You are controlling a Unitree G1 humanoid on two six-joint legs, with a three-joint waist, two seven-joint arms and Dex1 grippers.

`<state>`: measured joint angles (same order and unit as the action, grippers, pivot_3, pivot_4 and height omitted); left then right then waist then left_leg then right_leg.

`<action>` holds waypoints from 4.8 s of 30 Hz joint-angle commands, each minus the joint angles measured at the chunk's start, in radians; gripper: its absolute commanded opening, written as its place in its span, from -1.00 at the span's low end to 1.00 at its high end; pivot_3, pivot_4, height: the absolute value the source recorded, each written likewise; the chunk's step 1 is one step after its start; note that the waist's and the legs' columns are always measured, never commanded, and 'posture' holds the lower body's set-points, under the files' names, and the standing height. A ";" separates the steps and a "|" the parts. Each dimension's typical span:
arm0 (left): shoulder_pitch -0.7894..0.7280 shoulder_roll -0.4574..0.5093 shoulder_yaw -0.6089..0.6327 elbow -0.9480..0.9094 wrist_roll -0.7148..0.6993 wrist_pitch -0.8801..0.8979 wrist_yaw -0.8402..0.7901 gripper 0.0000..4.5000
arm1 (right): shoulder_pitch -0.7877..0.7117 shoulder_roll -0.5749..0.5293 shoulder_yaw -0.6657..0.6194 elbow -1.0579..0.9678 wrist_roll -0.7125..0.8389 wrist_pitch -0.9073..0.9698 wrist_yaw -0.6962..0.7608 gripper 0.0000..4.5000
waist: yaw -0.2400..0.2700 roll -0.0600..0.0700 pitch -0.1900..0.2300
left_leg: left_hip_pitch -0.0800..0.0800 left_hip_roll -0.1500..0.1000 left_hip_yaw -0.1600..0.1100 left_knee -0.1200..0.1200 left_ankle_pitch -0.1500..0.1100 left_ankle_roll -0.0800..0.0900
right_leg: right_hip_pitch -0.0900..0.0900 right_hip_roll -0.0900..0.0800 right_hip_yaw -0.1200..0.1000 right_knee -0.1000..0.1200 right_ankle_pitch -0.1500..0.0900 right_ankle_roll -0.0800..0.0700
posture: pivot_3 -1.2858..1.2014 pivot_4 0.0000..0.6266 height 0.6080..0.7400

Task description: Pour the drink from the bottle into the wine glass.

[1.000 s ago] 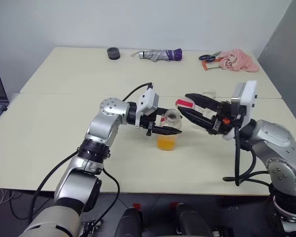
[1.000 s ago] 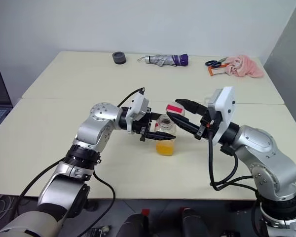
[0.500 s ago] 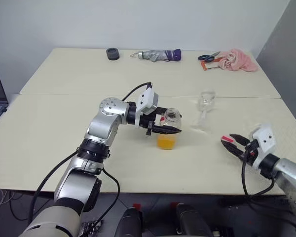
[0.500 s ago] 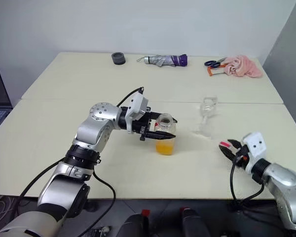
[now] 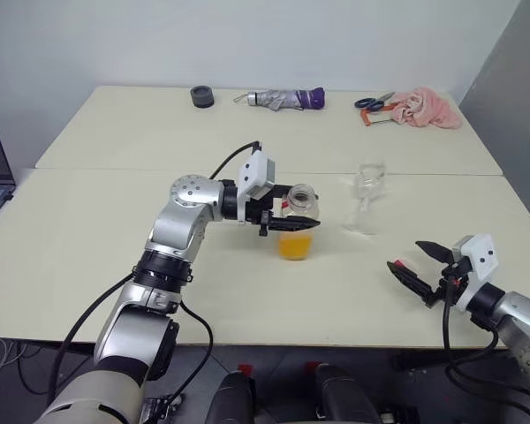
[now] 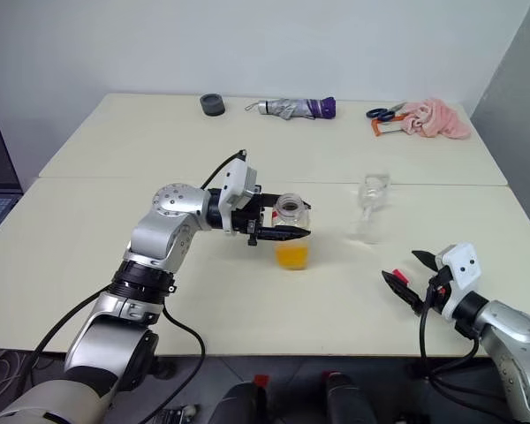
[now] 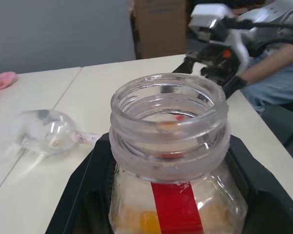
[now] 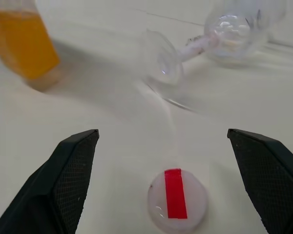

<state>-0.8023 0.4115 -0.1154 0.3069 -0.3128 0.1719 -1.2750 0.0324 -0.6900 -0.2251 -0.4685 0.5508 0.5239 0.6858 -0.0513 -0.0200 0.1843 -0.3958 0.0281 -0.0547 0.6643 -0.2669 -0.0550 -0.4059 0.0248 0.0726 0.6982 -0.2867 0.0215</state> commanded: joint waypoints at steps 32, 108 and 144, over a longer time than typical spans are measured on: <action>-0.011 0.043 0.358 0.326 0.123 -0.120 0.861 -0.03 | -0.804 0.459 0.591 0.321 -0.326 0.039 -0.021 1.00 | 0.021 -0.001 0.000 | -0.006 -0.002 -0.006 0.000 0.000 0.000 | -0.003 -0.011 -0.008 0.000 0.001 -0.002 | 0.03 -0.52 1.00; 0.579 0.259 0.202 -0.553 -0.117 0.162 0.398 0.98 | -0.749 0.304 -0.095 0.203 -0.071 0.819 -0.344 1.00 | 0.015 0.000 0.000 | -0.001 -0.003 -0.004 -0.002 0.001 -0.001 | 0.000 -0.006 -0.006 0.000 0.001 -0.002 | 0.03 -0.52 1.00; 0.415 0.329 0.052 -0.472 -0.058 0.109 0.139 1.00 | -1.352 0.202 0.229 1.618 -0.346 0.514 0.034 0.25 | -0.006 0.001 0.001 | -0.004 -0.002 0.001 -0.004 -0.001 0.001 | -0.004 -0.005 -0.002 -0.002 0.001 -0.002 | 0.03 -0.52 1.00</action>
<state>-0.3721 0.7408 -0.0754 -0.1538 -0.3720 0.2978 -1.1295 -1.2846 -0.4811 0.0215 1.1423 0.2134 1.0576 0.7008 -0.0569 -0.0188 0.1854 -0.4001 0.0260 -0.0537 0.6604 -0.2675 -0.0540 -0.4104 0.0200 0.0708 0.6961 -0.2857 0.0192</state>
